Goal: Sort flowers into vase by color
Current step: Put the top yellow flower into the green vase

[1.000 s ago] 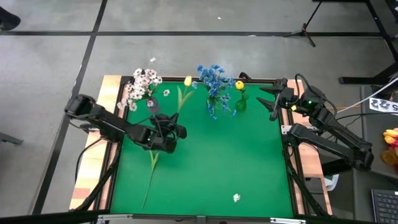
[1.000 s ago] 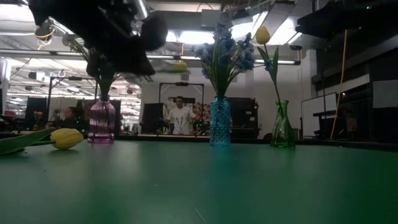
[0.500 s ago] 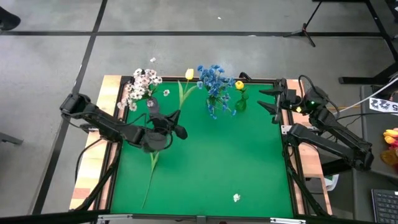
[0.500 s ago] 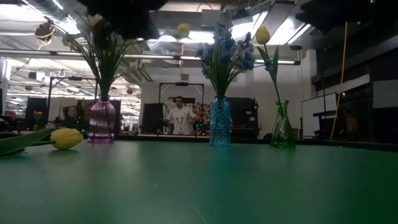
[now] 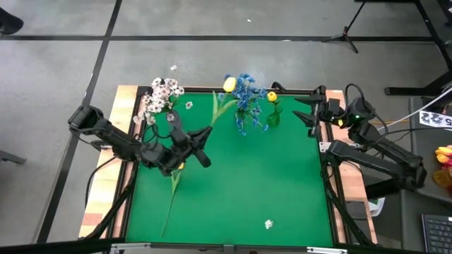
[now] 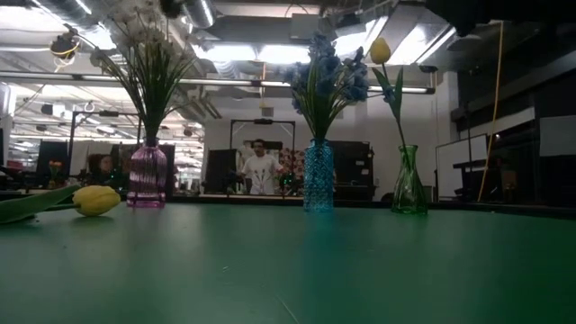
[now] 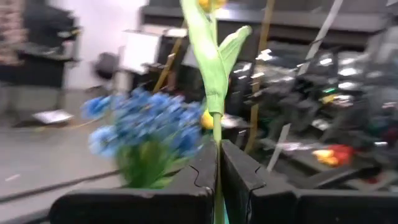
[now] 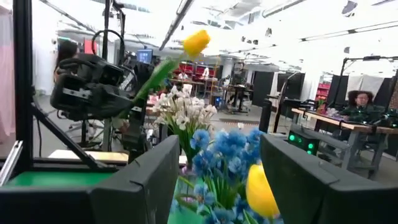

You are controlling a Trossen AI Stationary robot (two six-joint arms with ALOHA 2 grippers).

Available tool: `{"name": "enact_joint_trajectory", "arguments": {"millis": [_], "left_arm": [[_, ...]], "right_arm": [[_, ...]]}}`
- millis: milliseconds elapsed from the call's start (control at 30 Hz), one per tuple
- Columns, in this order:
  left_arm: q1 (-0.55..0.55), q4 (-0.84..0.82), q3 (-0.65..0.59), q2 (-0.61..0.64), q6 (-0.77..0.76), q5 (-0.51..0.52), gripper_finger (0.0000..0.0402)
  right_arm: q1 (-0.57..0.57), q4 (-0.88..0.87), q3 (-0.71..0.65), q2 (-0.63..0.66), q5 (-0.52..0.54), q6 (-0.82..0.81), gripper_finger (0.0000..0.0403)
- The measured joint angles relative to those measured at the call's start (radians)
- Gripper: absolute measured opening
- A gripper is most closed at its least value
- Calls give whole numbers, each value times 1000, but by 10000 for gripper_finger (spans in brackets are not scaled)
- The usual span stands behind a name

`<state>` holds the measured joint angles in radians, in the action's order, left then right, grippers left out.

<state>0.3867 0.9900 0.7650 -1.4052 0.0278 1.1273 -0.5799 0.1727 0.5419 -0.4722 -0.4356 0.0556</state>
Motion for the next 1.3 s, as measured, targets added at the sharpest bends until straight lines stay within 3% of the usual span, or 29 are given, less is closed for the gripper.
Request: {"name": "enact_joint_trajectory", "arguments": {"millis": [233,400,567,700,1067,1300], "left_arm": [[-63,62,0,-2,54,-197,4],[-112,108,0,-11,59,-419,6],[-143,157,0,-29,83,-578,4],[-163,152,0,-31,78,-693,7],[-167,159,0,-31,145,-724,8],[-167,159,0,-31,182,-725,5]], "right_arm": [[260,237,0,-179,208,116,223],[410,457,0,-353,331,233,223],[476,666,8,-521,364,271,223],[502,667,86,-618,364,299,223],[524,618,354,-843,192,312,223],[546,526,491,-944,148,310,223]]}}
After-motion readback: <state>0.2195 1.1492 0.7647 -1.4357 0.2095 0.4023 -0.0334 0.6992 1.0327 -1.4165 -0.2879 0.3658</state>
